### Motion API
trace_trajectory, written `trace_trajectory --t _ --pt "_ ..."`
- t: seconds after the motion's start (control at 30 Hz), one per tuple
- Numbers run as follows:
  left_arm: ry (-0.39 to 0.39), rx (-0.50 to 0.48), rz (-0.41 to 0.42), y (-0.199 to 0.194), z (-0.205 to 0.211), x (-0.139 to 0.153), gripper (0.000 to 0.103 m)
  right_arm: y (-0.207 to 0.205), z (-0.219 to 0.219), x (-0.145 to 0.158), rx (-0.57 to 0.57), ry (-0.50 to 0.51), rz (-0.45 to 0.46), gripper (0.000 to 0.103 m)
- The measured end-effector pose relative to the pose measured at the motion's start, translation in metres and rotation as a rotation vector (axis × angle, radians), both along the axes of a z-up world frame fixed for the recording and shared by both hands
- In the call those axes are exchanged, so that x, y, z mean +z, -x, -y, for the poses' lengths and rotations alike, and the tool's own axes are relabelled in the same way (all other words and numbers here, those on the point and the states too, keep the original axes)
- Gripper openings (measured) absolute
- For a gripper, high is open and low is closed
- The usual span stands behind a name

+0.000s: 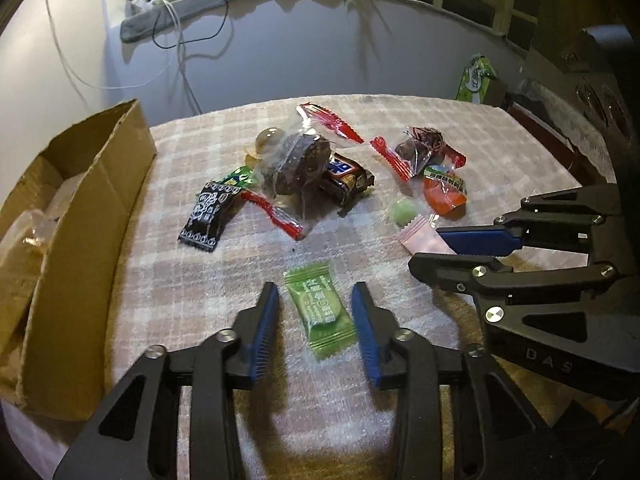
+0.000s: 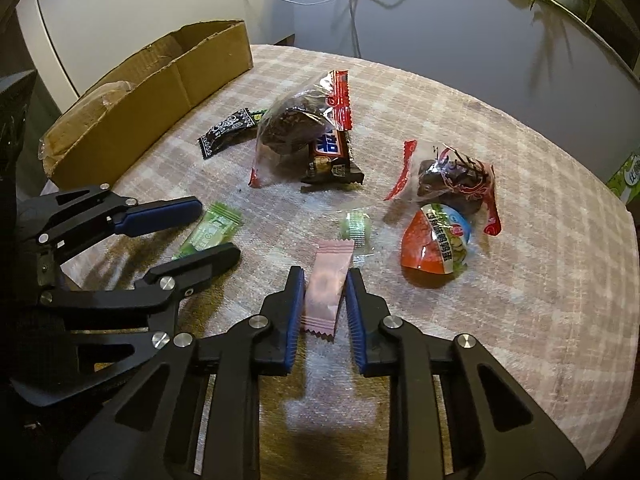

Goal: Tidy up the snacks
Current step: 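Grasp the pink candy with the right gripper while the left gripper grasps the green candy, then carry both candies into the box and open both grippers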

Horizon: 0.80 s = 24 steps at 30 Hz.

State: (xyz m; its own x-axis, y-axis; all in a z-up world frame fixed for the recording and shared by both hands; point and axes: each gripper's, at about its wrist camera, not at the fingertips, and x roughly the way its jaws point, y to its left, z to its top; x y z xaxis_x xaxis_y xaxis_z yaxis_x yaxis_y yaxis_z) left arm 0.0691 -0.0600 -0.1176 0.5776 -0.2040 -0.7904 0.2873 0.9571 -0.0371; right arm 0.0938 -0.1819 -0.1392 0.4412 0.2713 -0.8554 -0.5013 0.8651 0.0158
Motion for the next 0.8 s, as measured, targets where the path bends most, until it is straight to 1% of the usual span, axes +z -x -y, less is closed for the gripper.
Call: trace_trajectory --t 0.07,0.17,0.4,0.6,0.8 --pt "0.000 0.004 0.002 -0.002 -0.001 0.000 0.021 0.000 -0.001 0.000 0.004 -0.001 0.001 0.017" --pt "0.021 0.009 -0.001 -0.003 -0.005 0.000 0.020 0.000 0.001 0.000 0.004 -0.007 -0.002 0.012" --pt "0.071 0.030 0.005 0.003 -0.017 0.004 0.020 0.003 0.002 0.002 0.006 -0.037 -0.003 0.007" --pt "0.104 0.052 0.021 0.010 -0.026 0.013 0.020 0.005 0.001 0.005 0.012 -0.064 0.002 0.006" --pt "0.127 0.069 0.046 0.016 -0.034 0.024 0.020 0.006 0.003 0.015 0.010 -0.096 0.016 0.006"
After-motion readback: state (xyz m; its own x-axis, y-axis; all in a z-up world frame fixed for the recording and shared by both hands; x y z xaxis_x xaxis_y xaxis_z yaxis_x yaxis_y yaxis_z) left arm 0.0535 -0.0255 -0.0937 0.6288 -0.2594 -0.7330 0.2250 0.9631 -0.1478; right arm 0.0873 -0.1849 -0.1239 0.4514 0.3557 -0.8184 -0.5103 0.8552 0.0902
